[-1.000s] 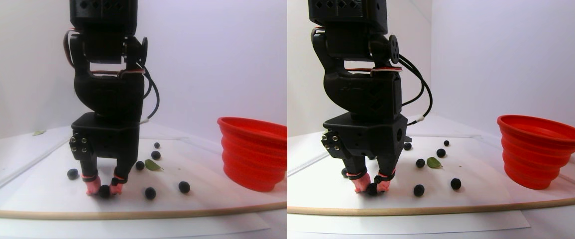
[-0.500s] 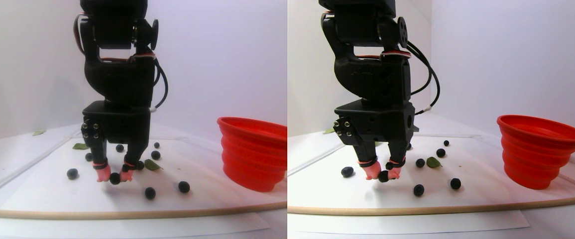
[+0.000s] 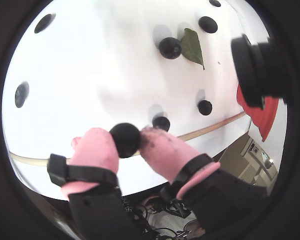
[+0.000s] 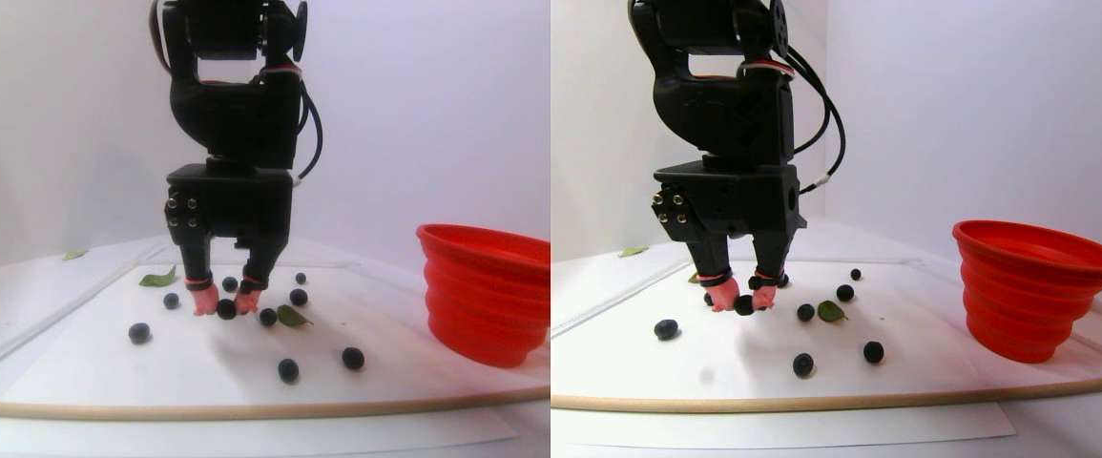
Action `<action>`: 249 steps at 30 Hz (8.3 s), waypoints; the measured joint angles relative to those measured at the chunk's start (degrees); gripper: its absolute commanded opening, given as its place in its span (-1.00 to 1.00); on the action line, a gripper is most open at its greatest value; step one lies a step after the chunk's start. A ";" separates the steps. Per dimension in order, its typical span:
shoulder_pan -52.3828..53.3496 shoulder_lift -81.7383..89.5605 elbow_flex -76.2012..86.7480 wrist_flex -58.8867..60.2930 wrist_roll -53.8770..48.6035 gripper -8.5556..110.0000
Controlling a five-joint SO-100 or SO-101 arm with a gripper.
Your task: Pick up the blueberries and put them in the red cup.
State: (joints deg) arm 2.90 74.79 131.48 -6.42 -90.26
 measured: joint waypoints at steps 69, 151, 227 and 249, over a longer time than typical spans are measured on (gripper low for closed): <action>19.51 29.79 2.81 21.36 -11.51 -0.68; 40.25 14.06 -16.26 17.14 -10.90 -0.59; 11.95 30.15 -2.81 24.87 1.49 -0.61; 10.99 23.47 -2.02 19.07 1.49 -0.61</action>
State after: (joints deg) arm 13.89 98.26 129.46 12.66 -88.77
